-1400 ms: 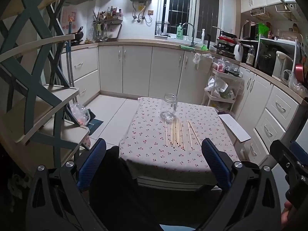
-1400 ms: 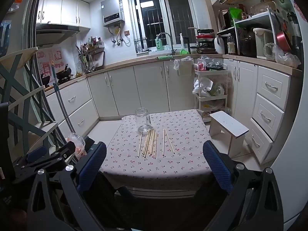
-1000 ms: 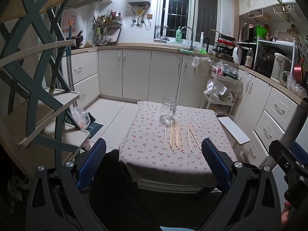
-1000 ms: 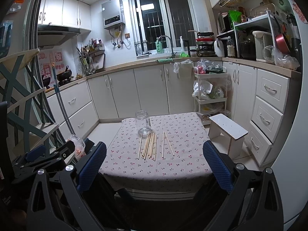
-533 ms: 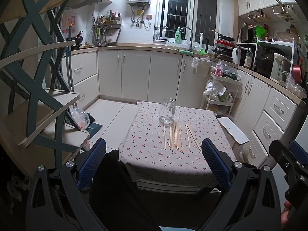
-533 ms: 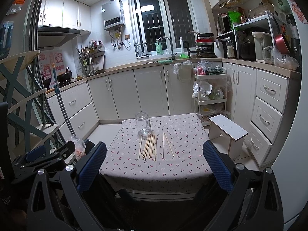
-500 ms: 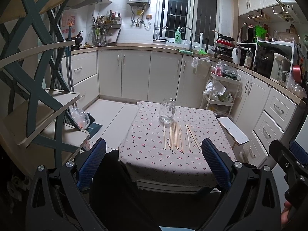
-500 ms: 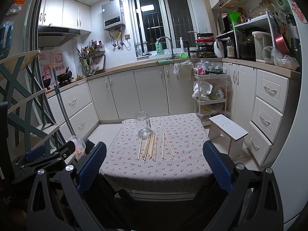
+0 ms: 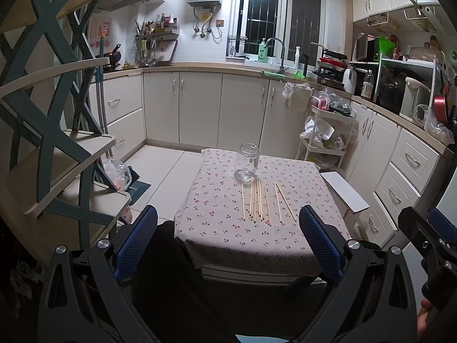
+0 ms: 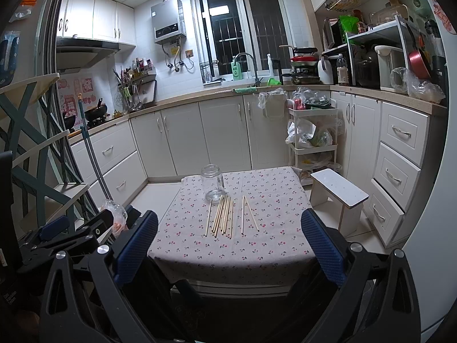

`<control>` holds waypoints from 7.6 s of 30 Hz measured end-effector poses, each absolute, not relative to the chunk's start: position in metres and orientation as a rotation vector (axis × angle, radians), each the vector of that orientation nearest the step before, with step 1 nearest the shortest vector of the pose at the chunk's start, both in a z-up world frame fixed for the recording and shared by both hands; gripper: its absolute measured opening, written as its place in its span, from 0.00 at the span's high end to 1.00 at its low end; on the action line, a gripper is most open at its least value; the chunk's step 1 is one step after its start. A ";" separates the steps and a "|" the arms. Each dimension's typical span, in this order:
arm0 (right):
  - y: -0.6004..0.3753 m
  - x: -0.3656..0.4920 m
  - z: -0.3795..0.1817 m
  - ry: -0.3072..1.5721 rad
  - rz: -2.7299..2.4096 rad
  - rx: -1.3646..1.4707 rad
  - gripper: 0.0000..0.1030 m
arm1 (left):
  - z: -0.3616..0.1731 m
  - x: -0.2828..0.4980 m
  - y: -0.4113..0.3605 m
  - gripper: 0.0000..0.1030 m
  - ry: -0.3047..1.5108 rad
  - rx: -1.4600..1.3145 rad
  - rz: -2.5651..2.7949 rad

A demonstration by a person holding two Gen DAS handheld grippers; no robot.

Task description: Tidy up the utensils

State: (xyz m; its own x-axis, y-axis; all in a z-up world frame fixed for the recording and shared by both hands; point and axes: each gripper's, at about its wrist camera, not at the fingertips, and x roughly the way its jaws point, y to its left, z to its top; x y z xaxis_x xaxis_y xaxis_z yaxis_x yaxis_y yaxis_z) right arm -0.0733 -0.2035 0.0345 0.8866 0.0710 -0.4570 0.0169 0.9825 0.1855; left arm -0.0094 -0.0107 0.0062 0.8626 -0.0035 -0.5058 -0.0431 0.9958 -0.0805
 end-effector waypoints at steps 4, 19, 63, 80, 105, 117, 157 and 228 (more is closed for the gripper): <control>-0.204 -0.073 0.034 0.480 0.028 0.187 0.07 | 0.004 -0.009 -0.012 0.07 0.546 -0.088 0.021; -0.200 -0.041 0.010 0.551 0.019 0.181 0.07 | -0.025 0.029 -0.011 0.07 0.716 -0.072 0.021; -0.236 0.334 -0.230 1.034 0.124 0.119 0.55 | -0.252 0.442 -0.061 0.28 1.032 -0.011 -0.008; -0.234 0.374 -0.251 1.056 0.138 0.078 0.92 | -0.270 0.469 -0.045 0.58 1.006 0.036 -0.013; -0.240 0.373 -0.256 1.053 0.238 0.242 0.94 | -0.210 0.437 -0.034 0.95 0.923 -0.036 -0.190; -0.245 0.368 -0.258 1.012 0.247 0.301 0.94 | -0.090 0.458 -0.016 0.95 0.488 -0.201 -0.200; -0.253 0.370 -0.261 1.015 0.270 0.343 0.94 | -0.100 0.535 -0.052 0.95 0.119 -0.117 0.016; -0.146 0.466 -0.131 0.350 0.268 0.322 0.94 | -0.174 0.419 0.078 0.31 0.412 -0.281 0.095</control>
